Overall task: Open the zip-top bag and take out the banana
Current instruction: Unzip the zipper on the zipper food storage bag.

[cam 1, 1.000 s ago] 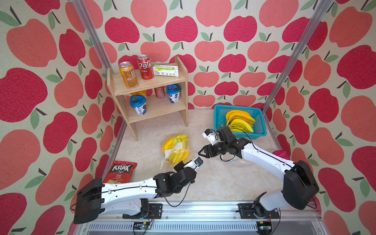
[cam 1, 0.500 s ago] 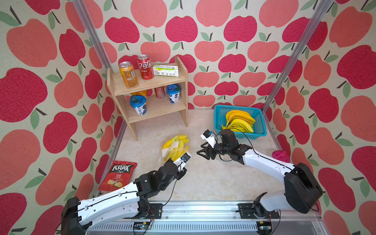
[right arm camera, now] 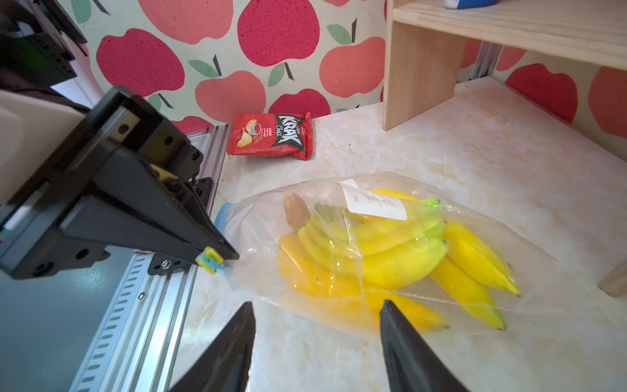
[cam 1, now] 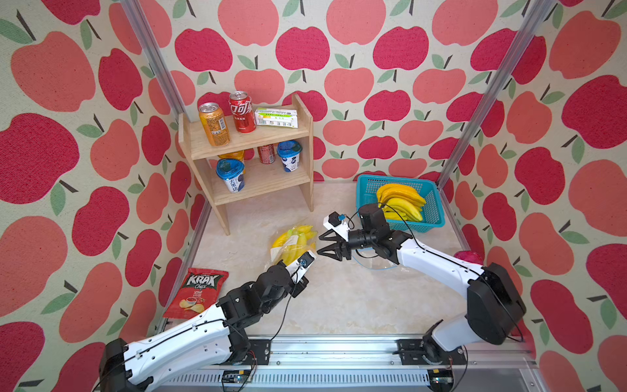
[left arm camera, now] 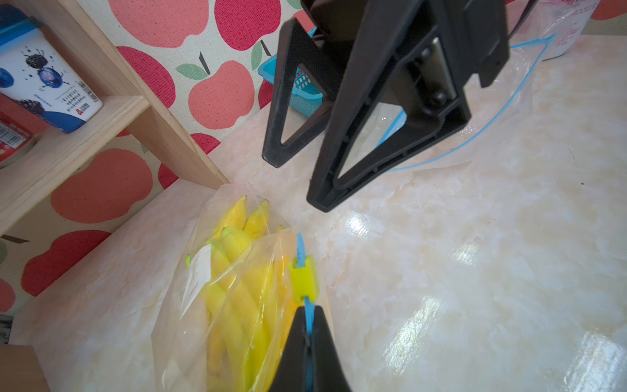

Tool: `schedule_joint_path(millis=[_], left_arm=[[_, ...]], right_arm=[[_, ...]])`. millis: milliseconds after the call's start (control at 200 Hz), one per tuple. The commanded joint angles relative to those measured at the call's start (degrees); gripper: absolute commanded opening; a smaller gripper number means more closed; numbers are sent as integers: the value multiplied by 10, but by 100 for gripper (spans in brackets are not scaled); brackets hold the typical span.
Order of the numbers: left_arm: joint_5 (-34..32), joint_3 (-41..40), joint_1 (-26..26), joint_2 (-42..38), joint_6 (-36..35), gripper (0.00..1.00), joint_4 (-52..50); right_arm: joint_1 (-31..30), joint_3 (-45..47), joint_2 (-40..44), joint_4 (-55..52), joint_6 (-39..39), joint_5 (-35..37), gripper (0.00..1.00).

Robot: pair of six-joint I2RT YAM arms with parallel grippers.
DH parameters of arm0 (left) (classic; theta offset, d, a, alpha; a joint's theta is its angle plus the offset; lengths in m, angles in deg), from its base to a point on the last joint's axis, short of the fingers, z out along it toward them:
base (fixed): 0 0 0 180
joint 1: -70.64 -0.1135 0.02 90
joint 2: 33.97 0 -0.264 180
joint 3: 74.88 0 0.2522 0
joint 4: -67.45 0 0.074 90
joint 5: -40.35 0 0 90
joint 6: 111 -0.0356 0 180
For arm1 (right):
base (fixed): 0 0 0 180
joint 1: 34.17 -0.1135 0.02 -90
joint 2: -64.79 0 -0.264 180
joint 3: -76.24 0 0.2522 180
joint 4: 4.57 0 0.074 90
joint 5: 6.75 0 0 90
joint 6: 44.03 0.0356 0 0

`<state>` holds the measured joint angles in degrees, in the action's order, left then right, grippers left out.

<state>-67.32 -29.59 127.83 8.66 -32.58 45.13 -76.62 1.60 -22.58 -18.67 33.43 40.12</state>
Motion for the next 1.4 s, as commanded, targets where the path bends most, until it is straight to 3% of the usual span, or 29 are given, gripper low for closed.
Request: schedule_joint_path(millis=[0, 560, 705, 820, 1075, 1396], left_arm=[[24, 18, -19, -5, -10, 4, 16], [55, 41, -28, -4, -7, 4, 8], [53, 38, -31, -7, -8, 4, 11], [54, 37, -37, -9, -10, 4, 13], [56, 35, -66, -18, -21, 4, 20], [80, 49, -72, -10, -31, 4, 25]], right_arm=[[-6, -22, -5, -79, -60, -26, 61], [-17, -104, -97, -70, -75, -81, 60], [-33, -112, -98, -68, -71, -100, 59], [-41, -112, -95, -83, -75, -100, 53], [-41, -79, -56, -120, -78, -91, 54], [-39, -99, -70, -117, -85, -78, 58]])
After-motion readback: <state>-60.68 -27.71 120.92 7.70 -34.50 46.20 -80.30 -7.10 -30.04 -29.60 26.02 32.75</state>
